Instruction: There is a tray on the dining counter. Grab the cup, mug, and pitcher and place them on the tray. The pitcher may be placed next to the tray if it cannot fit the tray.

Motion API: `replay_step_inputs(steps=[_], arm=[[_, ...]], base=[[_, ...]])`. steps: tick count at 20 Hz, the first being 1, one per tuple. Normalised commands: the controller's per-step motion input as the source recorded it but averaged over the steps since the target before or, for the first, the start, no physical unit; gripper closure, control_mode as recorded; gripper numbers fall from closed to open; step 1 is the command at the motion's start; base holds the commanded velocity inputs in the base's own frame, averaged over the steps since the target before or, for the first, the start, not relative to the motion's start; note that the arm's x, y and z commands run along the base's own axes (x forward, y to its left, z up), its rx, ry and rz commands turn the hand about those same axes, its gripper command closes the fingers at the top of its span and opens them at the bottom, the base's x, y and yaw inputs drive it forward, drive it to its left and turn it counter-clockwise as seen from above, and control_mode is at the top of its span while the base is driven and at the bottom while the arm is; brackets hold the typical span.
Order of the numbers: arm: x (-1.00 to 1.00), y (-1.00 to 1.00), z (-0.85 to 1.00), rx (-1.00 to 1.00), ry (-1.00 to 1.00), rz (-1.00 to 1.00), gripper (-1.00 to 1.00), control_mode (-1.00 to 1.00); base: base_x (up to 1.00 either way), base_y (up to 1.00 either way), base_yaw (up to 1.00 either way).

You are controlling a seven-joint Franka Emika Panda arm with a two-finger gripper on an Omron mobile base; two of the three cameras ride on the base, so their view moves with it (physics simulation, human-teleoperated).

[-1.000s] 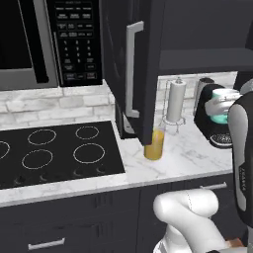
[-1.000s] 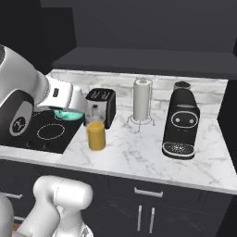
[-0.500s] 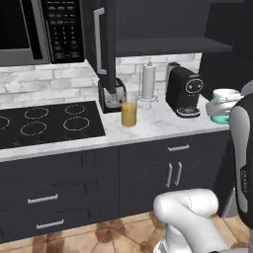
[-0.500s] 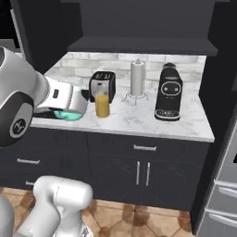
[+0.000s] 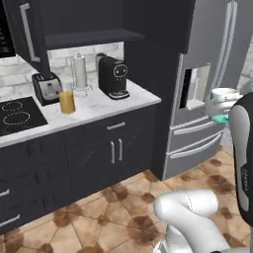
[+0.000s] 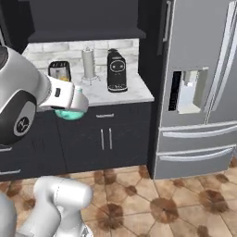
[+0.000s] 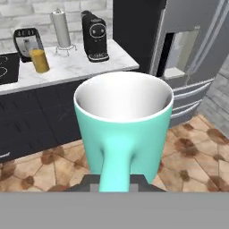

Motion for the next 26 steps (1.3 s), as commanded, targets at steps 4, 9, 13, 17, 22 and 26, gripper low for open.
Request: replay_step_inputs(steps=[4,9,13,17,22,26], arm=[[0.00,0.00,0.00,0.00,0.00,0.00,1.00,1.00],[0.00,0.00,0.00,0.00,0.00,0.00,1.00,1.00],[0.00,0.00,0.00,0.00,0.00,0.00,1.00,1.00],[0.00,0.00,0.00,0.00,0.00,0.00,1.00,1.00],[0.00,0.00,0.00,0.00,0.00,0.00,1.00,1.00],[0.00,0.00,0.00,0.00,0.00,0.00,1.00,1.00]], base=[[-0.64,0.00,-0.91],[-0.46,0.00,-1.00],[-0.36,0.00,-1.00],[-0.19,0.00,-1.00],[-0.01,0.05,-1.00],[0.00,0.17,-1.00]])
